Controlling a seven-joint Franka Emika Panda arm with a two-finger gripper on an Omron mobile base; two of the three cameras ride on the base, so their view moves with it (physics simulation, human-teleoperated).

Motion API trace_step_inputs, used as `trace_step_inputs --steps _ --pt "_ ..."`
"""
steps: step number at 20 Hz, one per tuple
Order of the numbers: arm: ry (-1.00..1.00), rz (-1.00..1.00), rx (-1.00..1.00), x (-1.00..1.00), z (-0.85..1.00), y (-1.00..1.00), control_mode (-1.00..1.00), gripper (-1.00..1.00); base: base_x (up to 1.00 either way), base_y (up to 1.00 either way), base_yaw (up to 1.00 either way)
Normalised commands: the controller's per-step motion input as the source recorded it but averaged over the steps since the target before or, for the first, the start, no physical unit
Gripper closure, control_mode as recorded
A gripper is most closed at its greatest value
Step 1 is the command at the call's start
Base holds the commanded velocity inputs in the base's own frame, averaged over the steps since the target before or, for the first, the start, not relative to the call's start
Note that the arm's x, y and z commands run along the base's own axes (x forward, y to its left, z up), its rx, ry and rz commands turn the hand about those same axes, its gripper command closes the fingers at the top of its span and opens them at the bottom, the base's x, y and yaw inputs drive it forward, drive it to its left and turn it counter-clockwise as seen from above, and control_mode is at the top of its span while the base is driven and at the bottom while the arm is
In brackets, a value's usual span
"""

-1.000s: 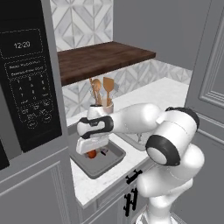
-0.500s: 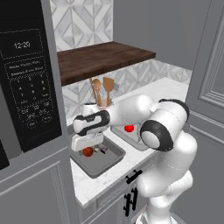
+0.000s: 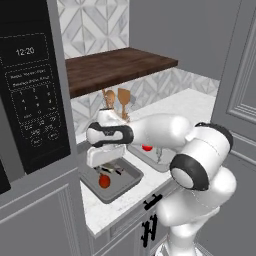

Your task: Place one tomato and one fish in each tupperware on the nearby counter, to pack two identical lunches.

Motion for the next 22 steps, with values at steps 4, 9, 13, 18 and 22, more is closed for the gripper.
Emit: trace_step_inputs --steps 4,9,13,18,22 --pt "-0.3 0.0 0.0 -0.84 0.45 -0.45 -1.0 -1.0 0.0 0.0 0.0" --pt "-0.3 0.0 0.03 -0.75 0.13 -0.72 -1.0 -1.0 0.0 0.0 0.0" --pt "-0.29 0.0 0.13 -0.87 0.73 -0.73 -1.0 -1.0 0.0 0.0 0.0" --pt "-0.21 0.0 0.1 -0.81 1.0 -0.5 -1.0 -1.0 0.0 0.0 0.0" --pt "-0.18 -0.02 0.07 -0.84 1.0 -0.39 -1.0 -1.0 0.0 0.0 0.0"
